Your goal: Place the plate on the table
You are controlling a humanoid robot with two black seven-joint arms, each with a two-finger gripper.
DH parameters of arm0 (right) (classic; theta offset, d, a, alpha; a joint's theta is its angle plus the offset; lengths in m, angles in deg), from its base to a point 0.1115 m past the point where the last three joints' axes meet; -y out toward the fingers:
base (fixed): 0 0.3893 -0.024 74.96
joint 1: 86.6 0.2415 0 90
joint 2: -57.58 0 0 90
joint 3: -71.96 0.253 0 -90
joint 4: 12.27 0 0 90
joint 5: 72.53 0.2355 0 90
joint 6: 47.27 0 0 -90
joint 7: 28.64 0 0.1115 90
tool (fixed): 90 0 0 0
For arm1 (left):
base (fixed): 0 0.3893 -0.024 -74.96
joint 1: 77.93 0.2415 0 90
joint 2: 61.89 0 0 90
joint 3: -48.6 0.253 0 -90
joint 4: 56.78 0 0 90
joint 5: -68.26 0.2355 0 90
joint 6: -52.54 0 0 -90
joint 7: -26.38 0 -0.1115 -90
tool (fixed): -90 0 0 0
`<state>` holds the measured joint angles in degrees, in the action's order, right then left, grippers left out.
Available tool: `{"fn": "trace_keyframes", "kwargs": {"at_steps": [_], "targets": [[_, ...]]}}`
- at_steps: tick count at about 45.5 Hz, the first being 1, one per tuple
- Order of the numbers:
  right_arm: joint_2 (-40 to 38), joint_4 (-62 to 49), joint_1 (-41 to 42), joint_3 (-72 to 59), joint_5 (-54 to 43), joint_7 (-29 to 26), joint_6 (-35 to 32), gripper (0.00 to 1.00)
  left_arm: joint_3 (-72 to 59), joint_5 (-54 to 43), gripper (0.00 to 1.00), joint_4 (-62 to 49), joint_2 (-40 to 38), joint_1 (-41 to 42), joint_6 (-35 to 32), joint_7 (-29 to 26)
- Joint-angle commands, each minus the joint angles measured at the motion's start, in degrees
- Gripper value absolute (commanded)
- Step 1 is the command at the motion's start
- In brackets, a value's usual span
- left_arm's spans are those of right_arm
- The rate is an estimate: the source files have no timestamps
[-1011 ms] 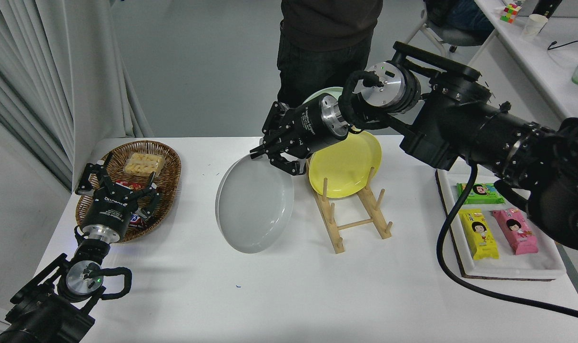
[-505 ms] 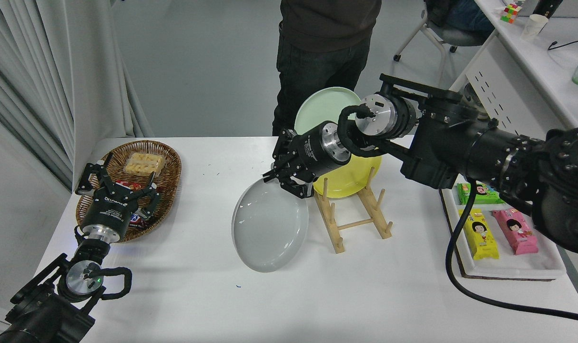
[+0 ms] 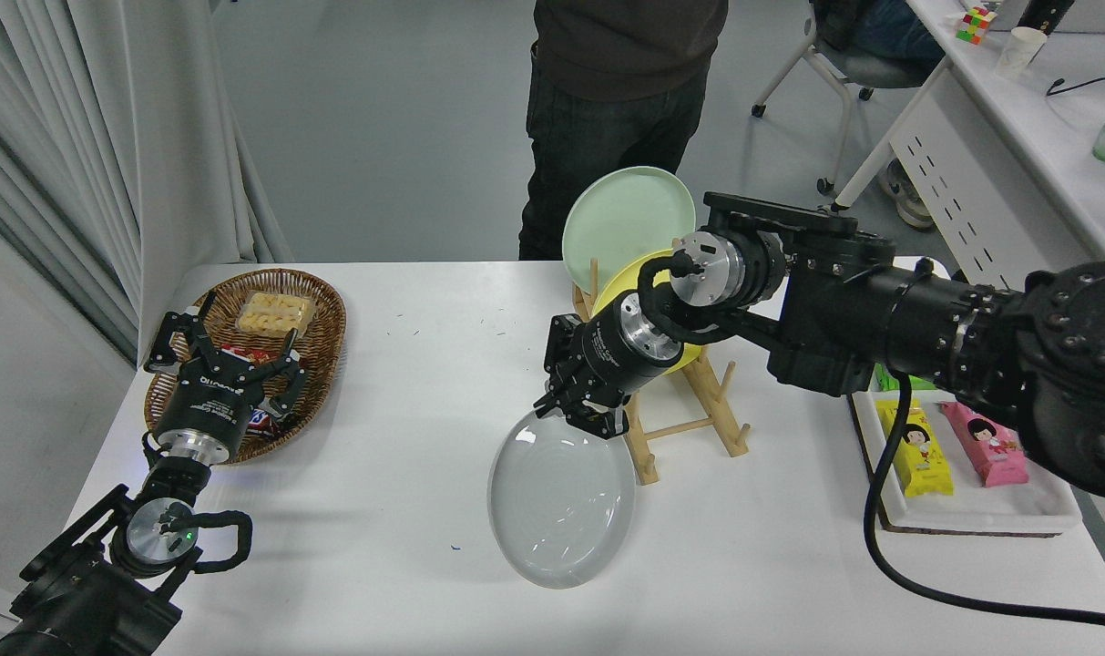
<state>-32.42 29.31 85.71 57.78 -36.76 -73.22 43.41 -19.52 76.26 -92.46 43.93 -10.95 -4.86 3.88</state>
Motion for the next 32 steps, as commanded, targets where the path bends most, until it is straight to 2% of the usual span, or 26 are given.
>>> {"fn": "trace_keyframes", "kwargs": {"at_steps": [1, 32], "targets": [[0.0, 0.9, -1.7, 0.4, -8.3, -0.1, 1.7, 0.00, 0.0, 0.0, 0.98, 0.0, 0.0, 0.0, 0.0, 0.0], [0.0, 6.8, -3.3, 2.3, -8.3, 0.1, 5.0, 0.00, 0.0, 0.0, 0.98, 0.0, 0.0, 0.0, 0.0, 0.0]]}}
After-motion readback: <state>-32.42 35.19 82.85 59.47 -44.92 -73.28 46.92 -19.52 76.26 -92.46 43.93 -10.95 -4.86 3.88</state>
